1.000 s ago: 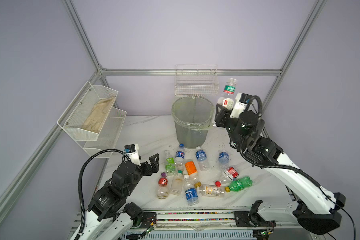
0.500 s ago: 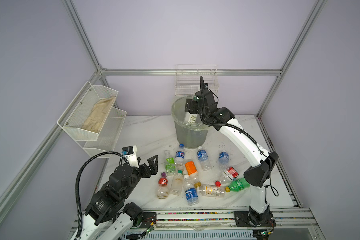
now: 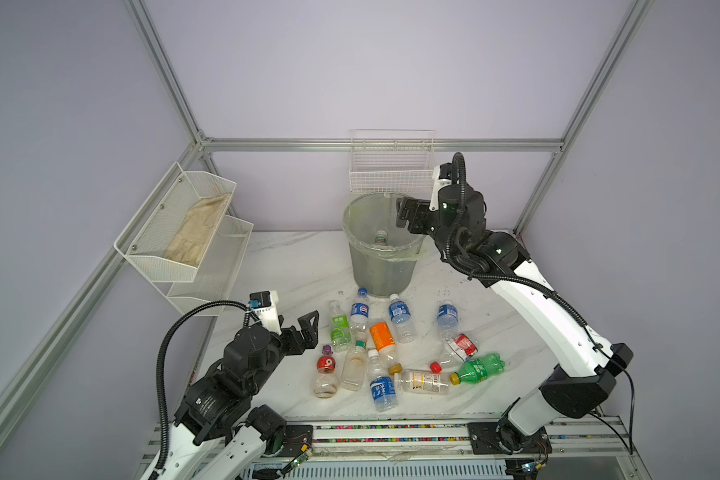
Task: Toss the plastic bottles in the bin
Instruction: 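Withdraw the right gripper from the bin while the left gripper moves toward the pile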
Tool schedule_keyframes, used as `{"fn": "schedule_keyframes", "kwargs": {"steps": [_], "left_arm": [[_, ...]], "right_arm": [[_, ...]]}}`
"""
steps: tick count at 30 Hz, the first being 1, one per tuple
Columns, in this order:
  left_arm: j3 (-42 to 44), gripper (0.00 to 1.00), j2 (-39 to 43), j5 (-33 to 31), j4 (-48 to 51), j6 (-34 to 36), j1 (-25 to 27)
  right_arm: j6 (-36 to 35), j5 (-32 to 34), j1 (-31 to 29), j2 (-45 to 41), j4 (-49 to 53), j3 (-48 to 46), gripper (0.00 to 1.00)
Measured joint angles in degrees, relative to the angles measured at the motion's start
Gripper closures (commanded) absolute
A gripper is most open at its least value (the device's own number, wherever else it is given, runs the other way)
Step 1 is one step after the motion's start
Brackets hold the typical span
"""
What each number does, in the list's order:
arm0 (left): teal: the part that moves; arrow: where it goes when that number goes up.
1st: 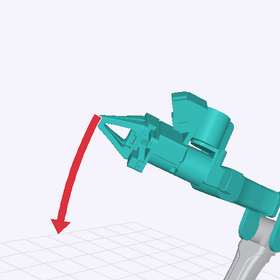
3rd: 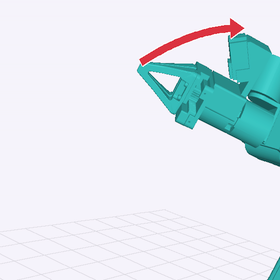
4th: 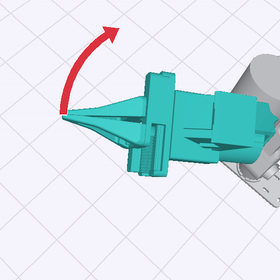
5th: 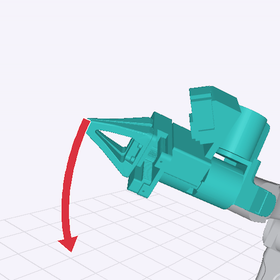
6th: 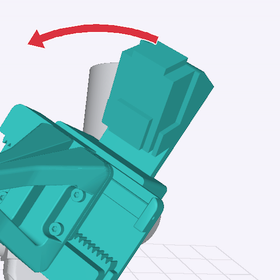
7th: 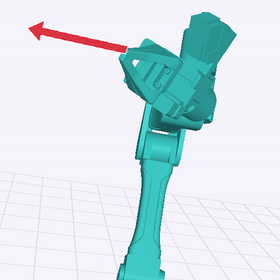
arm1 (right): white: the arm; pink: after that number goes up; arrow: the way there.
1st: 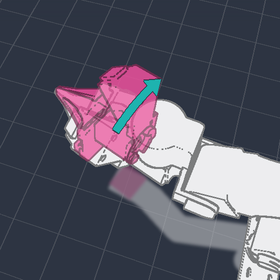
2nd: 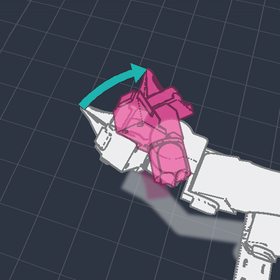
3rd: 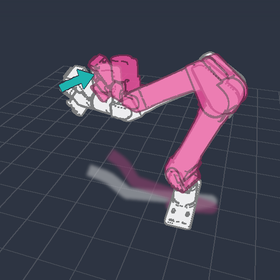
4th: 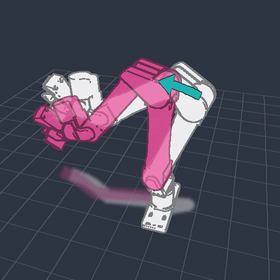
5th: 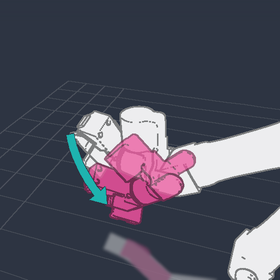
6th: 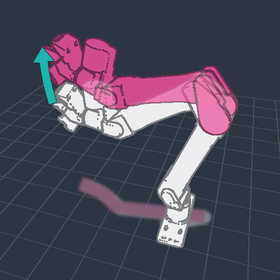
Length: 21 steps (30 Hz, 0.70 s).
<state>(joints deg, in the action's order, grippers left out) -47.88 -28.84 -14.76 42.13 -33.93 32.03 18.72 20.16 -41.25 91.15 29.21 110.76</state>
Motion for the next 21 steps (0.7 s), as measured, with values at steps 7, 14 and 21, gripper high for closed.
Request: {"fn": "schedule_keyframes", "kwargs": {"steps": [7, 14, 21], "left_arm": [[0.17, 0.0, -2.43, 2.12, -0.15, -1.27, 0.0], [1.31, 0.0, -6.95, 4.72, -0.85, -2.56, 0.02], [2.03, 0.0, -11.61, 6.95, -0.98, -3.21, 0.02]], "right_arm": [[-0.04, -0.07, 0.0, -0.61, -0.17, -4.92, 0.03], [-0.02, 0.09, 0.0, -3.61, -0.24, -8.48, 0.03], [-0.02, 1.05, 0.0, -7.08, -0.59, -10.4, 0.03]]}}
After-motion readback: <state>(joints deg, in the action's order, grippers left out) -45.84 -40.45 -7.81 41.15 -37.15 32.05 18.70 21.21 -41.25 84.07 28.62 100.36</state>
